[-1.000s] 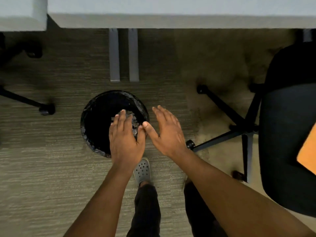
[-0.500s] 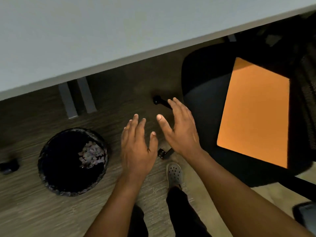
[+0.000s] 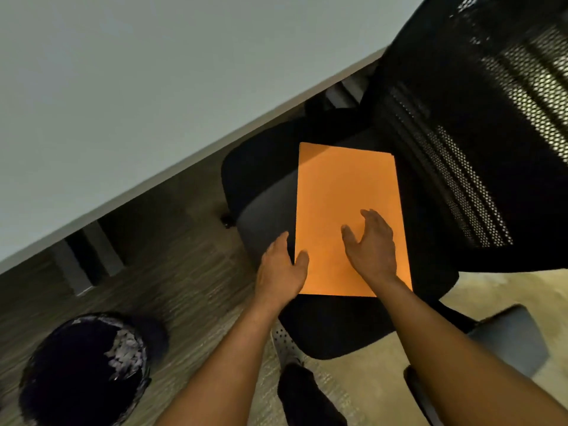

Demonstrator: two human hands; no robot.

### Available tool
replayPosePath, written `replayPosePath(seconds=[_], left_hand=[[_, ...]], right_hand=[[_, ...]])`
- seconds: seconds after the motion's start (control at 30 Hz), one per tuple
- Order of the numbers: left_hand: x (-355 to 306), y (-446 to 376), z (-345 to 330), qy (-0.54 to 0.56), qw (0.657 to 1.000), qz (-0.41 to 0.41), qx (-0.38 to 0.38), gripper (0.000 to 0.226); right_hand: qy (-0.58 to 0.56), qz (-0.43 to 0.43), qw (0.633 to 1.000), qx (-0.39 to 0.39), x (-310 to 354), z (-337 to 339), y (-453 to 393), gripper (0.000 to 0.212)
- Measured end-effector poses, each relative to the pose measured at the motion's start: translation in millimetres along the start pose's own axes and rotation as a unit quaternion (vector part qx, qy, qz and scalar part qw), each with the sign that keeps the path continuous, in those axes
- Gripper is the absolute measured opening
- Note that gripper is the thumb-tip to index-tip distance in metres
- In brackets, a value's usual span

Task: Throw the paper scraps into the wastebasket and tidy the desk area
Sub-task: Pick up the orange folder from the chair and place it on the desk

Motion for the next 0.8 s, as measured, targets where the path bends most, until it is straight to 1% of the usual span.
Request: replayPosePath(seconds=[0.1, 0.17, 0.27, 0.37, 0.47, 0.53, 0.63, 0.8], left_hand=[[-8, -7, -12, 0.003, 1.000, 0.023, -0.001, 0.044], [-10, -8, -16, -0.009, 0.999, 0.042, -0.014, 0.039], [-3, -10, -23, -0.026, 0.997, 0.074, -0.024, 0.042], [4, -10, -25, 0.012, 0.993, 0.112, -0.027, 0.045], [6, -4, -22, 0.086, 0.986, 0.135, -0.048, 0.053], [4, 1, -17, 0.117, 0.982, 0.136, -0.065, 0.057], [-4, 8, -10, 0.133, 0.980, 0.127, -0.079, 0.059], [-16, 27, 6, 0.141, 0.980, 0.117, -0.079, 0.056]], right_hand=[[0.008, -0.084, 0.996, 0.022, -52, 6, -7, 0.067], [-0.004, -0.132, 0.990, 0.041, -79, 6, -7, 0.065], [-0.036, -0.186, 0.980, 0.066, -104, 6, -6, 0.065], [-0.083, -0.226, 0.966, 0.094, -118, 6, -5, 0.068], [-0.154, -0.279, 0.939, 0.125, -126, 8, 0, 0.053], [-0.174, -0.288, 0.931, 0.138, -126, 14, 5, 0.041], [-0.226, -0.277, 0.925, 0.130, -124, 27, 10, 0.031], [-0.335, -0.245, 0.900, 0.133, -104, 58, 30, 0.031]])
Point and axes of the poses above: each hand's wrist, its own y-axis away from the middle knuckle, its own z-axis out of the back of the hand, x = y × z, the point moved 10 cm from there along -y, towards the middle knuckle, and after that the axes turned 9 degrees about y, right-handed, at the moved point
